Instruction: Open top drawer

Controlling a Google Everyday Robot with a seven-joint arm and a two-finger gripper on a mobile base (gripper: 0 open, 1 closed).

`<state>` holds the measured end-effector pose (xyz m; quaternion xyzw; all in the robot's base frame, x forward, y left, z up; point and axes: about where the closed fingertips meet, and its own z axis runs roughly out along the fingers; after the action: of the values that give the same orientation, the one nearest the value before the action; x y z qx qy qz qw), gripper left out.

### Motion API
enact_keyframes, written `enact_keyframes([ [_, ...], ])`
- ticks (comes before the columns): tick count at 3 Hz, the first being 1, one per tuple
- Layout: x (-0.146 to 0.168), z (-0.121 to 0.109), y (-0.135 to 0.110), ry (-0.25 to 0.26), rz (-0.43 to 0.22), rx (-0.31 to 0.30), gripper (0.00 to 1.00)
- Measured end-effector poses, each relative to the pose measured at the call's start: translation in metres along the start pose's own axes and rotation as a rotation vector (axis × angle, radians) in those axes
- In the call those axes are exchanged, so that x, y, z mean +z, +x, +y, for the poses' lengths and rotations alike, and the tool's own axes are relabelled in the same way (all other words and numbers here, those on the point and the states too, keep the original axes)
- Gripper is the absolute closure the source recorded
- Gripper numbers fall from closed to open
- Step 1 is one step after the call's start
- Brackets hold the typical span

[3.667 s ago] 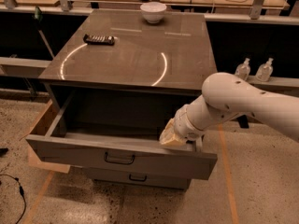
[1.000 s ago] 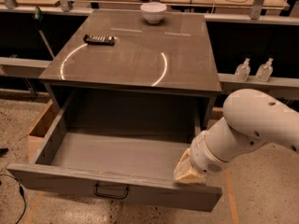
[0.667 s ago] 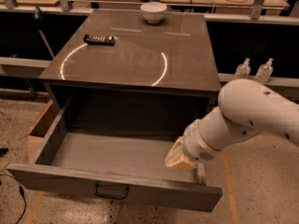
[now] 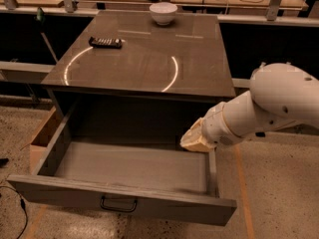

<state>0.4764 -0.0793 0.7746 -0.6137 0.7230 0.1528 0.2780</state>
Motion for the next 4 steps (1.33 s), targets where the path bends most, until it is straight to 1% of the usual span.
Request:
enact_keyframes([
  [1,-0.03,-0.034,0.005,0.08,-0.059,0.048,1.0],
  [2,-0.065,-0.063,0.012,0.148,-0.146,0.111,1.0],
  [3,-0.116,-0.1,0.018,0.216,-0.31,0.198,1.0],
  [4,-0.155,-0.124,0.014,0.272,-0.459,0.24,1.0],
])
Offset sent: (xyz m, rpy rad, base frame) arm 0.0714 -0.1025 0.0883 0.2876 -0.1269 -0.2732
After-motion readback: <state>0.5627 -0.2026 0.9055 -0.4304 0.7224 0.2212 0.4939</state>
